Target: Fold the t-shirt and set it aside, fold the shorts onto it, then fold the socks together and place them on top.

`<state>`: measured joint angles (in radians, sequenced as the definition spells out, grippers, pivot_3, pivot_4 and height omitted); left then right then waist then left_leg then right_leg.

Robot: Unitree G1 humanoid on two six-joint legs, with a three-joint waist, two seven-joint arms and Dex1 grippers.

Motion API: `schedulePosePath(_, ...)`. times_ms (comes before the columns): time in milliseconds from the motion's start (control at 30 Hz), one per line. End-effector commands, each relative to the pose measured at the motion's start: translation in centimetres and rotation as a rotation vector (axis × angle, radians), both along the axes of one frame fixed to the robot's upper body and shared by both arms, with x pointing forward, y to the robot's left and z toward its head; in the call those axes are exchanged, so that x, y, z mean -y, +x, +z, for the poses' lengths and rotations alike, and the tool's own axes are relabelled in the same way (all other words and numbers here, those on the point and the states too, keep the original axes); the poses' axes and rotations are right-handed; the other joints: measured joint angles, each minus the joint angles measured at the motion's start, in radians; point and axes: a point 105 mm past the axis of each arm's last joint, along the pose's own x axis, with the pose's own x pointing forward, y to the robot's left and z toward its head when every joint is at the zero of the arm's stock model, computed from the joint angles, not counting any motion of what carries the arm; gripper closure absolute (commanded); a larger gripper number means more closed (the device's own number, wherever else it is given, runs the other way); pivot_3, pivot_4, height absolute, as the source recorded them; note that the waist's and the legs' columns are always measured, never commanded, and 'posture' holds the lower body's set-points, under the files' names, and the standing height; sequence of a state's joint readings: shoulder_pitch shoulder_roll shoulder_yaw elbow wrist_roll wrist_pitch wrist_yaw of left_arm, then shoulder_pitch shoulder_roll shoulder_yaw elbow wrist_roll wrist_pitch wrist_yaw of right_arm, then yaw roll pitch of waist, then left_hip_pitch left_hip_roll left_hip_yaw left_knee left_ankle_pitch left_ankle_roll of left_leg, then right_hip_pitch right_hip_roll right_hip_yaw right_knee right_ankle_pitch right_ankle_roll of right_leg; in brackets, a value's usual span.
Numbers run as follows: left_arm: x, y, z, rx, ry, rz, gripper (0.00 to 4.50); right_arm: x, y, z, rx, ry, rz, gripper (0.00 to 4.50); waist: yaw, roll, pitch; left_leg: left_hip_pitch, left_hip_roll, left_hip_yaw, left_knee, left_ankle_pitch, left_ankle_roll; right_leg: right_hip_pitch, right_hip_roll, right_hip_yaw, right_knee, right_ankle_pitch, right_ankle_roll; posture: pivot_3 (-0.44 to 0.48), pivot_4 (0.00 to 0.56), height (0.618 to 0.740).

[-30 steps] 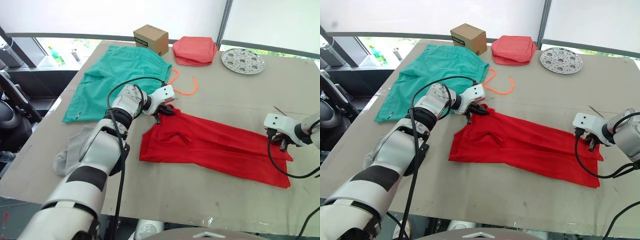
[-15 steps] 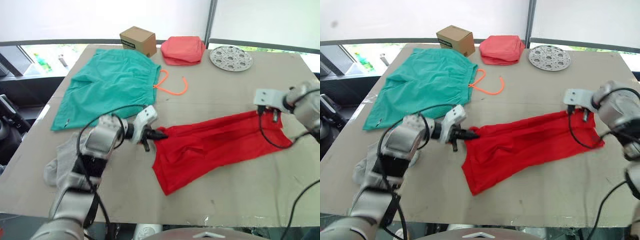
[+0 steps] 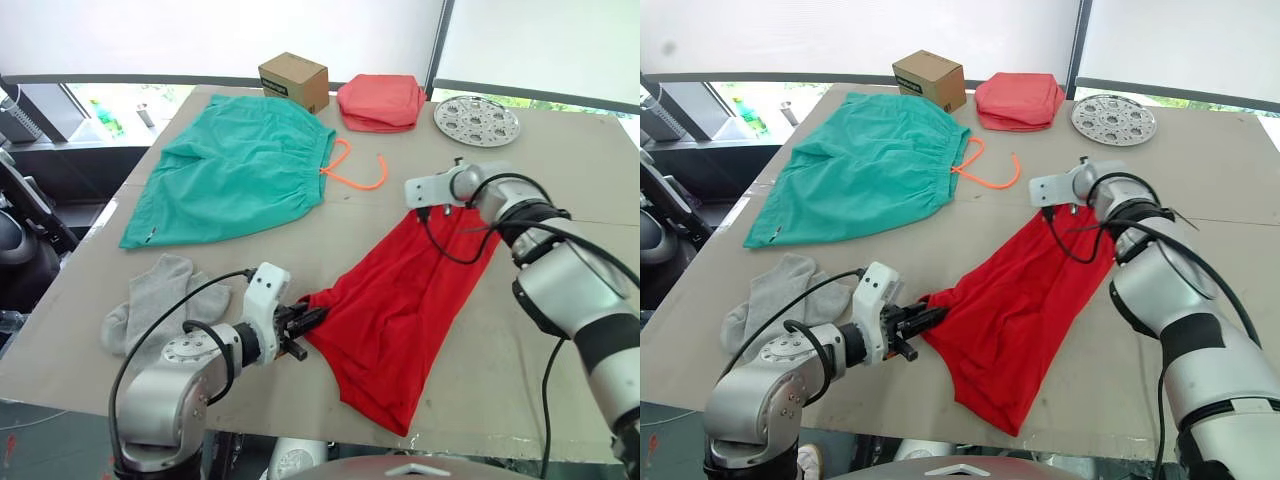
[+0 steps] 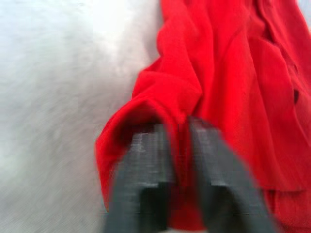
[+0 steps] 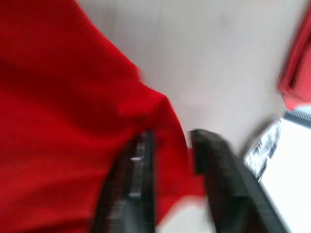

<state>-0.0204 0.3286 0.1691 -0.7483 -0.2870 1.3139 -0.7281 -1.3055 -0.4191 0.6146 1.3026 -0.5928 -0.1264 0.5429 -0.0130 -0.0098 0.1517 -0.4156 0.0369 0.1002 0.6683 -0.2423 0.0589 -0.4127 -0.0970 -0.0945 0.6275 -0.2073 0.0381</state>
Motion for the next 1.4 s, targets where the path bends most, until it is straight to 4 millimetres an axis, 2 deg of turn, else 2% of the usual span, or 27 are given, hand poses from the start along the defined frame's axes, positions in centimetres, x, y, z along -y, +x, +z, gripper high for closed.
schedulePosePath(33, -0.3, 0.4, 2.3, 0.064, -0.065, -0.183, 1.55, 1.9, 0.1, 3.9, 0.071, 0.409, -0.121, 2.03, -0.006, 0.0, 0.0, 0.0, 0.0, 0.0, 0.0, 0.0, 0.0, 0.001, 0.0, 0.0, 0.0, 0.0, 0.0, 0.0, 0.15, 0.74)
schedulePosePath(100, -1.2, 0.8, 3.3, 0.053, -0.063, -0.328, 1.55, 2.9, -1.0, 6.2, 0.179, 0.742, -0.178, 2.03, -0.005, -0.003, -0.002, 0.0, 0.001, -0.001, 0.0, 0.002, 0.004, 0.002, 0.001, 0.0, 0.0, 0.0, 0.0, 0.0, 0.15, 0.74)
schedulePosePath(167, -2.0, 1.5, 4.0, 0.055, -0.04, -0.41, 1.55, 3.6, -3.0, 7.1, 0.237, 1.015, -0.25, 2.03, -0.002, -0.002, -0.002, 0.0, 0.003, -0.004, -0.001, 0.004, 0.001, 0.002, 0.001, -0.002, 0.0, 0.002, 0.003, 0.0, 0.15, 0.74)
schedulePosePath(200, -2.2, 2.0, 4.3, 0.06, -0.032, -0.438, 1.55, 3.7, -4.1, 6.8, 0.241, 1.142, -0.295, 2.03, -0.001, -0.001, -0.002, 0.0, 0.004, -0.004, -0.003, 0.004, 0.001, 0.002, 0.001, -0.003, 0.0, 0.002, 0.003, 0.0, 0.15, 0.74)
schedulePosePath(267, -2.1, 2.6, 4.9, 0.06, -0.02, -0.514, 1.55, 4.0, -6.1, 4.8, 0.229, 1.252, -0.397, 2.03, -0.003, 0.002, -0.002, 0.0, 0.004, -0.005, -0.006, 0.005, -0.001, 0.001, 0.002, -0.003, 0.0, 0.001, 0.002, 0.0, 0.15, 0.74)
schedulePosePath(367, -1.8, 2.9, 4.8, 0.055, 0.004, -0.58, 1.55, 4.4, -7.2, 2.7, 0.215, 1.311, -0.526, 2.03, -0.009, 0.003, -0.002, 0.001, 0.004, -0.001, -0.009, 0.005, -0.001, -0.001, 0.006, -0.002, 0.0, 0.001, 0.002, 0.0, 0.15, 0.74)
schedulePosePath(433, -1.5, 3.3, 4.4, 0.051, 0.034, -0.61, 1.55, 4.5, -6.9, 1.7, 0.211, 1.363, -0.604, 2.03, -0.01, 0.003, -0.002, 0.001, 0.003, 0.001, -0.009, 0.005, 0.0, -0.003, 0.006, -0.001, 0.0, 0.001, 0.002, 0.0, 0.15, 0.74)
schedulePosePath(600, -1.1, 4.1, 3.3, 0.064, 0.113, -0.634, 1.55, 6.6, -6.2, -0.2, 0.269, 1.344, -0.792, 2.03, -0.011, 0.003, -0.002, 0.001, 0.003, 0.001, -0.009, 0.005, 0.0, -0.003, 0.007, 0.0, -0.001, 0.001, 0.001, 0.0, 0.15, 0.74)
schedulePosePath(767, -0.6, 4.6, 2.1, 0.079, 0.184, -0.633, 1.55, 8.3, -7.6, -2.4, 0.264, 1.362, -0.927, 2.03, -0.002, 0.002, -0.002, 0.001, 0.004, 0.001, -0.011, 0.005, 0.0, -0.004, 0.008, 0.001, -0.001, 0.001, 0.002, 0.0, 0.15, 0.74)
schedulePosePath(900, -0.3, 4.7, 1.2, 0.069, 0.203, -0.619, 1.55, 8.3, -8.3, -4.3, 0.175, 1.344, -0.978, 2.03, -0.001, 0.002, -0.002, 0.001, 0.003, 0.002, -0.013, 0.005, 0.0, -0.004, 0.008, 0.001, -0.002, 0.001, 0.002, 0.0, 0.15, 0.74)
schedulePosePath(1000, 0.0, 4.3, -0.2, 0.037, 0.228, -0.624, 1.55, 7.5, -8.9, -6.4, 0.014, 1.382, -1.012, 2.03, -0.007, 0.002, -0.002, 0.002, 0.003, 0.003, -0.013, 0.005, 0.0, -0.004, 0.008, 0.002, -0.001, 0.001, 0.002, 0.0, 0.15, 0.74)
schedulePosePath(1100, 0.6, 3.6, -1.7, 0.002, 0.229, -0.632, 1.5, 8.2, -9.4, -7.1, -0.017, 1.393, -1.043, 2.92, -0.002, 0.001, -0.006, 0.004, 0.004, 0.002, -0.013, 0.003, 0.005, -0.002, 0.009, 0.002, -0.001, 0.001, 0.002, 0.0, 0.15, 0.74)
schedulePosePath(1167, 0.6, 2.9, -2.4, -0.027, 0.226, -0.635, 2.04, 8.6, -9.3, -6.7, -0.001, 1.384, -1.034, 3.96, -0.001, 0.001, -0.007, 0.005, 0.004, 0.002, -0.013, 0.002, 0.005, -0.001, 0.008, 0.002, -0.001, 0.001, 0.002, 0.0, 0.15, 0.74)
schedulePosePath(1200, 0.5, 2.3, -2.7, -0.045, 0.234, -0.642, 2.25, 8.7, -9.1, -6.3, 0.016, 1.368, -1.011, 4.3, -0.001, 0.001, -0.008, 0.005, 0.004, 0.002, -0.013, 0.002, 0.005, -0.001, 0.008, 0.002, -0.001, 0.001, 0.002, 0.0, 0.15, 0.74)
schedulePosePath(1233, 0.2, 1.8, -3.0, -0.063, 0.241, -0.645, 2.65, 8.8, -8.9, -5.9, 0.03, 1.35, -0.989, 4.5, -0.001, 0.001, -0.008, 0.005, 0.004, 0.002, -0.013, 0.002, 0.005, -0.001, 0.008, 0.002, -0.001, 0.001, 0.002, 0.0, 0.15, 0.74)
schedulePosePath(1333, -0.1, 1.1, -2.9, -0.083, 0.222, -0.597, 4.23, 8.7, -7.9, -4.7, 0.06, 1.311, -0.913, 4.5, -0.002, 0.001, -0.008, 0.005, 0.003, 0.002, -0.013, 0.002, 0.005, -0.002, 0.008, 0.002, -0.002, 0.001, 0.002, 0.0, 0.15, 0.74)
schedulePosePath(1400, -0.3, -0.1, -2.6, -0.089, 0.175, -0.503, 4.38, 8.1, -6.0, -2.7, 0.097, 1.238, -0.796, 4.5, -0.012, 0.002, -0.008, 0.005, 0.004, 0.003, -0.013, 0.002, 0.005, -0.003, 0.008, 0.004, -0.002, -0.001, 0.0, 0.0, 0.15, 0.74)
